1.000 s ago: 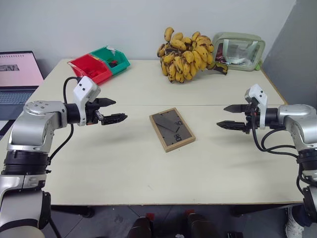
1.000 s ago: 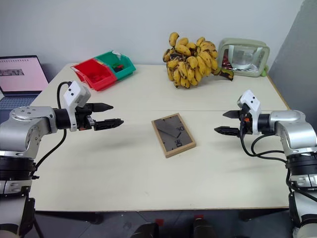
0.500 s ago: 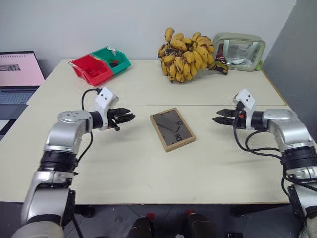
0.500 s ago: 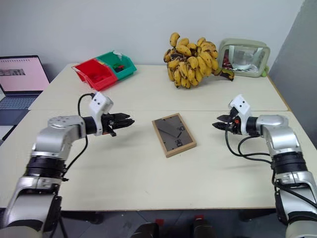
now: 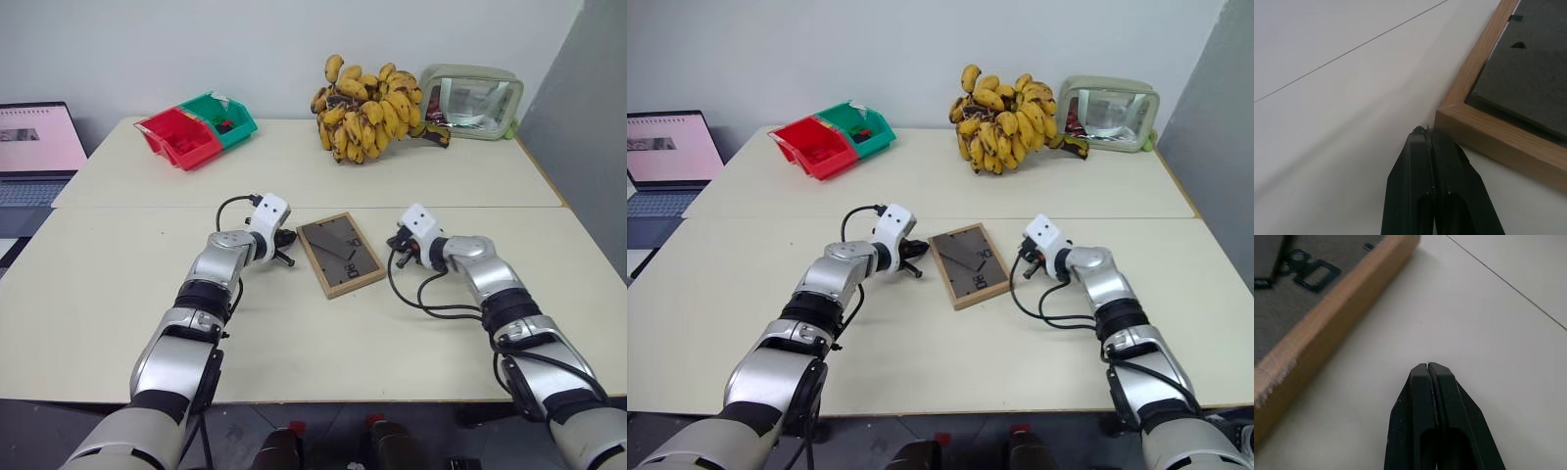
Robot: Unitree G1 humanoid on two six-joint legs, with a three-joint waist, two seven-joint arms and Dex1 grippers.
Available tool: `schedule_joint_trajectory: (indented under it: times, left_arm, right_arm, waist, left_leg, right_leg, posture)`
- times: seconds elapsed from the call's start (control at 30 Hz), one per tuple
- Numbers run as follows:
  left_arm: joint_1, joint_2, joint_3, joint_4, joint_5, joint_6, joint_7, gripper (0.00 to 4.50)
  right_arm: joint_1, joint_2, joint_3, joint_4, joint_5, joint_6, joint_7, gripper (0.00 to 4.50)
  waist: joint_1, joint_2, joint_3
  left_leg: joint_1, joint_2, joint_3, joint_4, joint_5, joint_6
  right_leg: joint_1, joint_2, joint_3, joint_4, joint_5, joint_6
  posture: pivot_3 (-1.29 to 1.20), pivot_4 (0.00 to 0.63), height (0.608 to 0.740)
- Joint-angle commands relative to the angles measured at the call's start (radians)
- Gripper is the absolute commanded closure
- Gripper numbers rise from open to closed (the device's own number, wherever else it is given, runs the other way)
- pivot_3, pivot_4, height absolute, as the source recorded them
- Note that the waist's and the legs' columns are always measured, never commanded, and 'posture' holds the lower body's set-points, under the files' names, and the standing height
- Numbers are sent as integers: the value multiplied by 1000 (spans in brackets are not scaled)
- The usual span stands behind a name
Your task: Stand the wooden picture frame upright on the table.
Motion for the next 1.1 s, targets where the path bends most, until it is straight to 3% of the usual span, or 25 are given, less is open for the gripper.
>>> schedule_joint_trajectory:
  times: [0.03,0.23,0.47,0.73,1.1]
  left_arm:
    - [-19,-17,-5,3,13,-22,-12,4462]
    - [28,14,-21,-84,27,35,-64,4462]
    - [253,130,-69,-506,-2,279,-185,4462]
    - [484,245,-60,-979,-103,578,-222,4462]
    - [597,295,-51,-1301,-200,819,-194,4462]
  right_arm:
    - [15,27,13,-122,12,24,31,4490]
    - [122,58,41,-369,30,154,67,4490]
    - [229,84,72,-602,24,282,46,4490]
    - [318,98,105,-759,30,369,35,4490]
    - [382,38,147,-853,13,395,64,4490]
  waist:
    - [0,0,0]
    - [-1,0,0]
    - [-25,1,-1]
    - [-25,1,-1]
    - [-21,0,-1]
  left_leg:
    - [0,0,0,0,0,0]
    - [0,0,-1,1,0,0]
    - [2,2,-1,-1,0,0]
    - [4,3,-1,-2,0,0]
    - [4,2,-1,-2,0,0]
  right_leg:
    - [0,0,0,0,0,0]
    - [0,0,0,0,0,0]
    - [1,1,1,1,0,0]
    - [2,1,1,1,-1,0]
    - [3,1,1,1,-1,0]
  posture:
    - [0,150,740]
    - [0,150,740]
    - [0,150,740]
    - [0,150,740]
    - [0,150,740]
